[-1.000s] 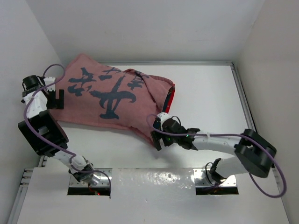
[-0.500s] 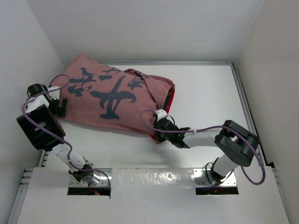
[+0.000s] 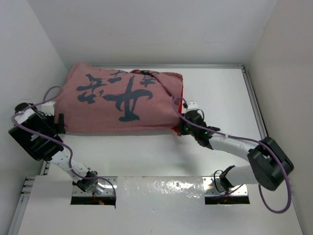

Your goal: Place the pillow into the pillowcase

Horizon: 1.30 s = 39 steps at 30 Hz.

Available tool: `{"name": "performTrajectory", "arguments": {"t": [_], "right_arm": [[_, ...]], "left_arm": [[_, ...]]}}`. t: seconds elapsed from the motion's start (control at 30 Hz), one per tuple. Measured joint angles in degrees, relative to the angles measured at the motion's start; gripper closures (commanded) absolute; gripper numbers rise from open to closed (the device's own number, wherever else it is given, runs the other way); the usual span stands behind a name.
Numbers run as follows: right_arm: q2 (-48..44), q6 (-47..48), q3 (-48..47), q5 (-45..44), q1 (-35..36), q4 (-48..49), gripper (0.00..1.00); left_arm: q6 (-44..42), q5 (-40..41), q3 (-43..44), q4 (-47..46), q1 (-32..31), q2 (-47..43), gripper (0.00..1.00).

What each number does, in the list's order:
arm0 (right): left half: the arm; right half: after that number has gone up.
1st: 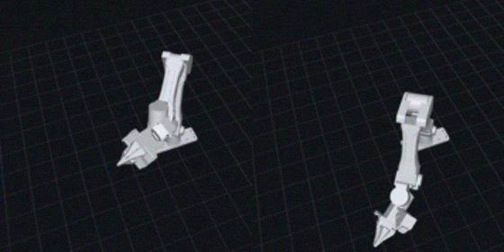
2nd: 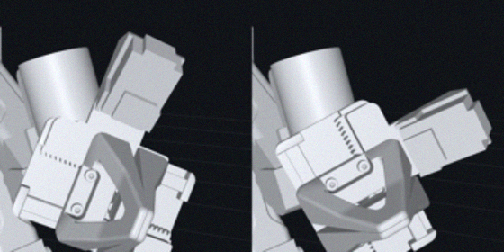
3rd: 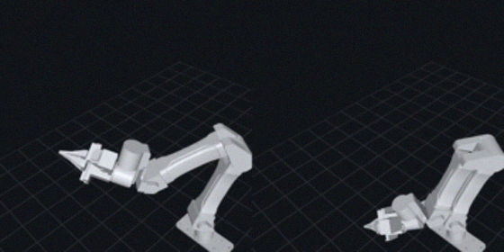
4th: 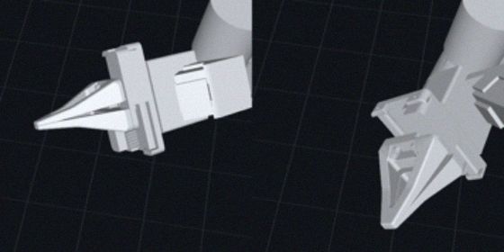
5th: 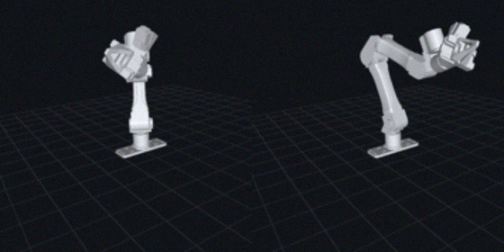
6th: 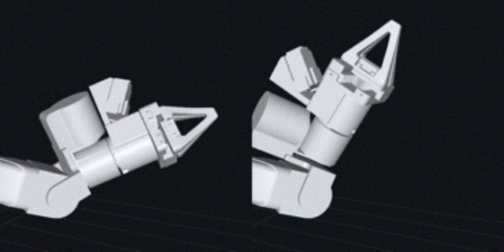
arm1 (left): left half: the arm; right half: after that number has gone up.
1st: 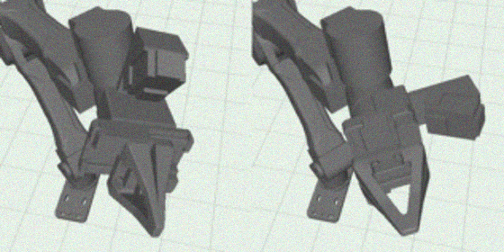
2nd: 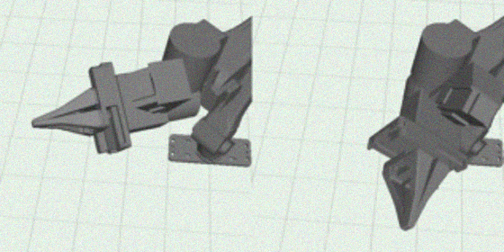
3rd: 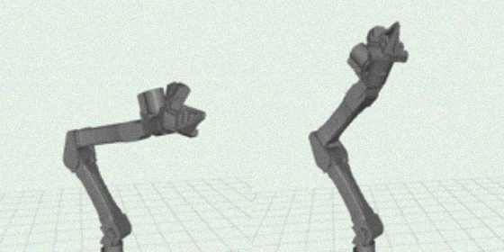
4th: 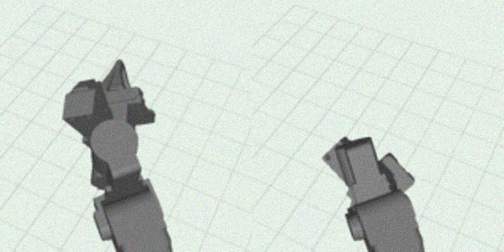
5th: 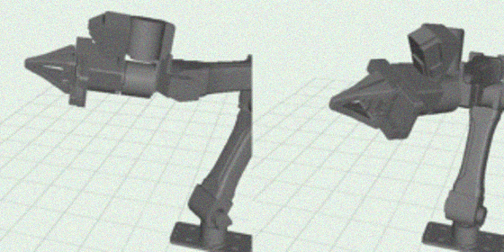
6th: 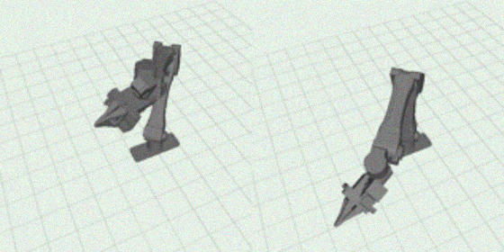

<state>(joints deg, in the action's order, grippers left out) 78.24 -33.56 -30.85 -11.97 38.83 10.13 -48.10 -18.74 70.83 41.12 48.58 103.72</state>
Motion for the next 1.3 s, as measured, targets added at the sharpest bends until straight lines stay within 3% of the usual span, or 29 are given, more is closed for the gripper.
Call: {"name": "performTrajectory", "arguments": {"t": [0.1, 0.23, 0.53, 0.57, 0.63, 0.67, 0.8, 0.9, 1.0, 1.13, 1.23, 1.3], "right_arm": [[-4.0, 2.8, 0.0, -0.3, -4.6, -3.2, 1.0], [-4.9, 6.2, -1.1, 0.7, -4.9, -6.9, 1.0], [-4.2, 8.3, -1.7, 2.0, -4.8, -9.9, 1.0], [-4.1, 8.5, -1.9, 2.1, -4.8, -10.1, 1.0], [-4.1, 8.6, -2.1, 2.1, -4.8, -10.2, 1.0], [-4.1, 8.7, -2.1, 2.1, -4.8, -10.3, 1.0], [-4.2, 9.0, -4.6, 1.9, -4.9, -13.5, 1.0], [-5.1, 9.9, -11.7, 2.0, -6.4, -19.2, 1.0], [-6.4, 12.6, -24.7, 2.3, -7.7, -24.8, 1.0], [-8.8, 18.2, -44.5, 1.0, -8.8, -27.7, 1.0], [-11.6, 22.5, -55.0, -1.7, -9.2, -30.8, 1.0], [-14.0, 24.9, -59.7, -3.8, -9.7, -32.3, 1.0]], "left_arm": [[-6.2, 1.6, -11.8, -3.1, -4.1, -6.8, 0.04], [-13.7, 5.3, -27.4, -6.7, -11.3, -17.4, 0.0], [-9.9, 7.6, -29.2, -16.1, -11.6, -19.1, 0.0], [-9.0, 7.7, -29.3, -17.7, -11.6, -19.1, 0.15], [-6.7, 7.9, -29.9, -20.5, -11.6, -19.1, 0.6], [-5.5, 8.0, -30.3, -21.8, -11.6, -19.1, 1.0], [-1.1, 7.4, -28.9, -21.7, -11.0, -19.1, 1.0], [2.9, 2.8, -18.9, -12.3, -7.9, -18.9, 1.0], [6.6, -4.5, 1.7, 0.0, -5.6, -18.0, 1.0], [9.2, -15.0, 32.7, 7.8, -5.9, -17.4, 1.0], [11.0, -20.1, 51.4, 12.0, -5.2, -17.4, 1.0], [12.0, -23.0, 58.9, 12.9, -5.0, -18.4, 1.0]]}}
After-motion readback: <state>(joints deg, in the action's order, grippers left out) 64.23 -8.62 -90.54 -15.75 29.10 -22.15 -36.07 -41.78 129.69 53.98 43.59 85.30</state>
